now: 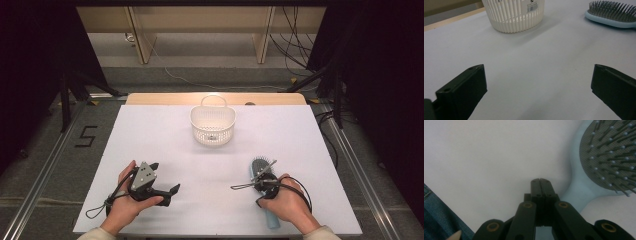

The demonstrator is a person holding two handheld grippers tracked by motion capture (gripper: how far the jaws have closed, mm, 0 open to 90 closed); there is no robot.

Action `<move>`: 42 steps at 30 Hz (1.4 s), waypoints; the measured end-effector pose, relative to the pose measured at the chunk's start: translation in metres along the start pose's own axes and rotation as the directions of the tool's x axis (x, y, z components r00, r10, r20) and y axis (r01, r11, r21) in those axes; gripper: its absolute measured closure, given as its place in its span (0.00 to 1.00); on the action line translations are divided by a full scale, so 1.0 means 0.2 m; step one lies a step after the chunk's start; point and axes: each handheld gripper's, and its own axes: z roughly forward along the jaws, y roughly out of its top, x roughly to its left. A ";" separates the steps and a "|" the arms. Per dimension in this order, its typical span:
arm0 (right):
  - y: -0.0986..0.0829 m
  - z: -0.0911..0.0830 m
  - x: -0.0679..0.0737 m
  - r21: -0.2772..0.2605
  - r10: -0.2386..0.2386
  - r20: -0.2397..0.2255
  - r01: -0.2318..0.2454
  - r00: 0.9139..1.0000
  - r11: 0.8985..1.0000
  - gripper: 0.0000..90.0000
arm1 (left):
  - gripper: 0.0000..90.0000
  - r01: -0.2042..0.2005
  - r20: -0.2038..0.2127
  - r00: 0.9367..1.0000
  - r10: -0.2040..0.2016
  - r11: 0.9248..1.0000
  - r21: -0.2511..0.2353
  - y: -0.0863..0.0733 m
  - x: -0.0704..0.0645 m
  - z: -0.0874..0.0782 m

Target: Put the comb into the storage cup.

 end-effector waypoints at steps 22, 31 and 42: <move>-0.06 -0.03 -0.05 0.021 0.027 0.026 -0.027 0.999 0.999 1.00 | 0.00 -0.005 0.002 1.000 0.005 1.000 0.001 0.00 0.00 0.00; -0.07 -0.03 -0.07 0.033 0.030 0.044 -0.031 0.999 0.999 1.00 | 0.00 -0.007 0.002 1.000 0.007 1.000 0.002 0.00 0.00 0.01; -0.09 -0.07 -0.10 0.018 0.048 0.062 -0.049 0.997 0.999 0.97 | 0.00 -0.008 0.004 1.000 0.008 1.000 0.003 0.00 0.00 0.01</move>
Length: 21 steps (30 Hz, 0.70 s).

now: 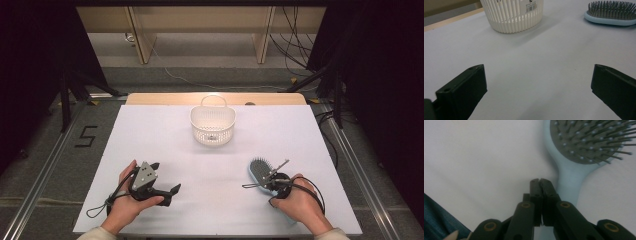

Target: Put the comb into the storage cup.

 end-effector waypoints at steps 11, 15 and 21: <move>-0.04 -0.13 -0.03 -0.118 0.005 -0.043 -0.010 0.999 0.993 0.69 | 0.00 -0.001 0.000 1.000 0.001 1.000 0.001 0.00 0.00 0.00; -0.05 -0.17 -0.06 -0.136 0.029 0.001 -0.029 1.000 0.990 0.55 | 0.00 -0.001 0.003 1.000 0.001 1.000 0.001 0.00 0.00 0.00; -0.06 -0.18 -0.11 -0.122 0.067 0.029 -0.063 0.997 0.990 0.38 | 0.00 0.001 0.004 1.000 -0.001 1.000 0.001 0.00 0.00 0.01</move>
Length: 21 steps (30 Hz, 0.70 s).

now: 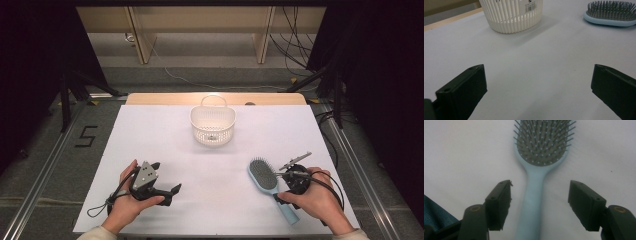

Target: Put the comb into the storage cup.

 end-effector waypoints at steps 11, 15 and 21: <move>0.04 0.04 -0.02 0.082 -0.006 0.003 0.006 1.000 0.997 0.22 | 0.00 0.004 0.006 1.000 -0.004 1.000 0.000 0.00 0.00 0.00; 0.07 0.04 -0.02 0.115 -0.011 0.010 0.010 1.000 0.993 0.21 | 0.00 0.004 0.008 1.000 -0.004 1.000 0.001 0.00 0.00 0.01; 0.10 0.06 -0.01 0.137 -0.013 0.022 0.010 1.000 0.990 0.23 | 0.00 0.003 0.008 1.000 -0.003 1.000 0.000 0.00 0.00 0.01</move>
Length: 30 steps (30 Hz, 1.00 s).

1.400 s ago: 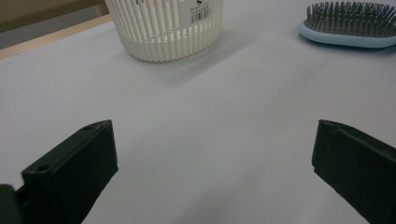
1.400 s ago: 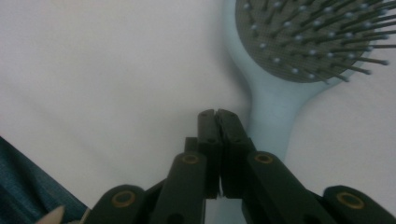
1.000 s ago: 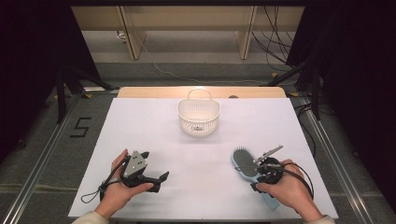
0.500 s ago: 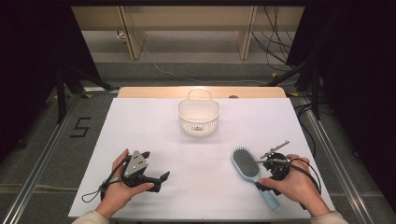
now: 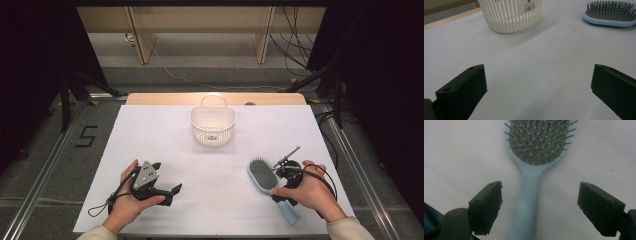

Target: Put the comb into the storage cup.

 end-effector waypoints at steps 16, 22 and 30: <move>0.06 0.06 0.01 0.034 0.021 0.024 -0.021 1.000 0.999 0.29 | 0.00 0.001 0.001 1.000 -0.001 1.000 -0.001 0.00 0.00 0.00; 0.07 0.08 0.02 0.064 0.016 0.031 -0.018 0.999 0.998 0.32 | 0.00 0.000 0.003 1.000 0.000 1.000 -0.001 0.00 0.00 0.00; 0.09 0.12 0.03 0.097 0.021 0.033 -0.024 0.999 0.995 0.36 | 0.00 -0.001 0.004 1.000 0.001 1.000 -0.001 0.00 0.00 0.00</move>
